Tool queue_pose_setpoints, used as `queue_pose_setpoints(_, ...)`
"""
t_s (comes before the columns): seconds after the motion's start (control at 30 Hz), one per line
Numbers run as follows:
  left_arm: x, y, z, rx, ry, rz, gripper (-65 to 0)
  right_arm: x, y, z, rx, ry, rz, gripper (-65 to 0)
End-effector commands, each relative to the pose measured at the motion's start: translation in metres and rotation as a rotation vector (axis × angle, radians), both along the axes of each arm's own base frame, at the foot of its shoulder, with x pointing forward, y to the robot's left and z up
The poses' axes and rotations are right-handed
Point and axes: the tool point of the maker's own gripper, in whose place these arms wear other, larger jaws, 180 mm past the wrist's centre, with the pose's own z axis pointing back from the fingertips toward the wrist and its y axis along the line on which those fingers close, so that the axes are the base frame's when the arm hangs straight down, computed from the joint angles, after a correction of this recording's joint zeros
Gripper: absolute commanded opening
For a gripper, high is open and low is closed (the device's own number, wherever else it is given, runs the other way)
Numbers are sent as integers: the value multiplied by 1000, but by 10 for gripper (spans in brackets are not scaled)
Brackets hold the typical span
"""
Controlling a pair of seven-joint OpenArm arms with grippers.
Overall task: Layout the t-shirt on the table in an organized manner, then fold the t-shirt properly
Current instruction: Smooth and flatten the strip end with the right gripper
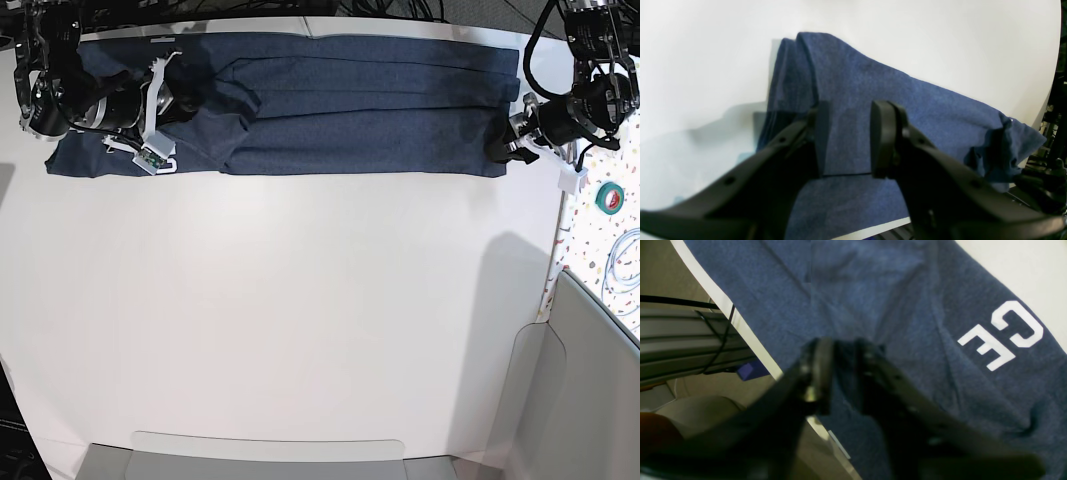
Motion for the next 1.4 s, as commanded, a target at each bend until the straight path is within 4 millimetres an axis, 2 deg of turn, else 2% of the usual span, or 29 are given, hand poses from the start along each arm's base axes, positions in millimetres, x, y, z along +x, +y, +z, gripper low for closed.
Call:
queue_pose_setpoints(0.0, 5, 3, 9, 8, -25, -8, -439, 4, 2, 8, 12, -28, 12, -437)
queue_pose_setpoints(0.1, 5, 3, 9, 8, -25, -8, -439, 2, 13, 12, 68, -21, 11, -321)
queue_pose_setpoints(0.17, 5, 3, 9, 8, -25, -8, -439, 1, 18, 16, 116, -12, 12, -280)
queue_pose_setpoints(0.27, 5, 2, 8, 6, -25, -7, -439, 3, 18, 18, 128, -17, -2, -276)
queue_pose_setpoints(0.4, 5, 2, 8, 6, -25, -7, -439, 9, -14, 3, 31, -14, -98, -276)
queue_pose_setpoints(0.47, 5, 2, 8, 7, -26, -9, -439, 11, -26, -2, -10, -20, -143, -311)
queue_pose_setpoints(0.5, 5, 2, 8, 6, -25, -8, -439, 9, -31, -5, -31, -17, -159, -362)
queue_pose_setpoints(0.57, 5, 2, 8, 6, -24, -9, -439, 8, -37, -7, -57, -18, -174, -502)
queue_pose_setpoints(0.6, 5, 1, 8, 4, -23, -10, -439, 6, -39, -9, -65, -13, -177, -605)
queue_pose_setpoints(0.63, 4, 0, 7, -2, -22, -8, -439, 5, -40, -11, -75, -10, -182, -650)
queue_pose_setpoints(0.83, 3, -4, 5, -16, -20, -6, -439, 2, -45, -25, -143, -1, -222, -650)
queue_pose_setpoints(1.07, 3, -4, 5, -16, -20, -6, -439, -14, -54, -48, -259, 32, -272, -650)
queue_pose_setpoints(1.2, 3, -4, 5, -16, -17, -4, -439, -23, -41, -52, -241, 53, -245, -650)
queue_pose_setpoints(1.37, 3, -4, 5, -16, -17, -4, -439, -29, -5, -43, -147, 48, -144, -650)
